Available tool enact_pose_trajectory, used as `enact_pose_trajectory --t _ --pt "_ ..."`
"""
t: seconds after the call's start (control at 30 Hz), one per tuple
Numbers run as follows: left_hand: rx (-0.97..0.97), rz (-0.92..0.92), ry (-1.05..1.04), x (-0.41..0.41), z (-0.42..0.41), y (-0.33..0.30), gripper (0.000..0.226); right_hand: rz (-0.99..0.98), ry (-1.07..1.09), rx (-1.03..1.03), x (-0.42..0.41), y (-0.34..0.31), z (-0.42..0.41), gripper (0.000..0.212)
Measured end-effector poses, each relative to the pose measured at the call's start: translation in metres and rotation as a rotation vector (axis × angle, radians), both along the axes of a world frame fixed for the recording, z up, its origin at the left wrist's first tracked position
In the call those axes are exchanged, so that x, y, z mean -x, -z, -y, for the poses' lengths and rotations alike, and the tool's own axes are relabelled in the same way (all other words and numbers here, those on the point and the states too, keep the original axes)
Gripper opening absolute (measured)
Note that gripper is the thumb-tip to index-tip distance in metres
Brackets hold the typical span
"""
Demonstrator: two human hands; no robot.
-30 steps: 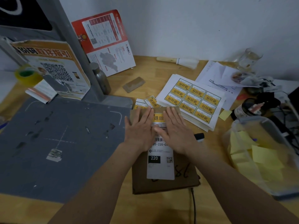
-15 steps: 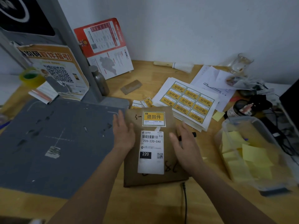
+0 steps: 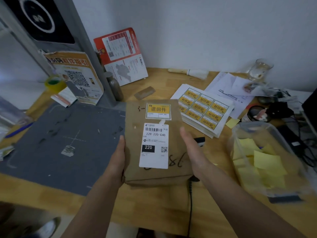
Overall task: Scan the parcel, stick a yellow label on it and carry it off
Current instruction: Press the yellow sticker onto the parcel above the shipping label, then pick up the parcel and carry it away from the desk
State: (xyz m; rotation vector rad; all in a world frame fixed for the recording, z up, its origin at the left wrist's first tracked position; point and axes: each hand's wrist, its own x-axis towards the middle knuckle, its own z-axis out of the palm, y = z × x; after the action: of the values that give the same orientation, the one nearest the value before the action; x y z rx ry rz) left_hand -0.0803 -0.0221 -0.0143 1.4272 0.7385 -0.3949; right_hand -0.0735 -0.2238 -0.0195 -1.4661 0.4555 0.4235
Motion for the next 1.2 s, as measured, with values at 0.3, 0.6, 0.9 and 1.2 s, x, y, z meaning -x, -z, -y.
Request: enact_pose_trajectory --t 0.3,0.6,0.9,1.2 --pt "0.004 0.097 0.397 -0.019 0.023 -0.043 0.051 0.249 0.467 -0.059 0.067 -0.030 0.008 0.050" --pt "0.041 0.088 0.978 0.028 0.097 -0.040 0.056 0.261 1.029 -0.065 0.209 -0.031 0.005 0.040" --pt "0.055 0.131 1.493 0.175 0.207 -0.061 0.054 0.234 1.479 -0.033 0.386 -0.040 0.022 0.039" --pt "0.089 0.044 1.887 0.400 0.277 -0.045 0.052 0.115 1.790 -0.015 0.608 -0.033 0.040 0.050"
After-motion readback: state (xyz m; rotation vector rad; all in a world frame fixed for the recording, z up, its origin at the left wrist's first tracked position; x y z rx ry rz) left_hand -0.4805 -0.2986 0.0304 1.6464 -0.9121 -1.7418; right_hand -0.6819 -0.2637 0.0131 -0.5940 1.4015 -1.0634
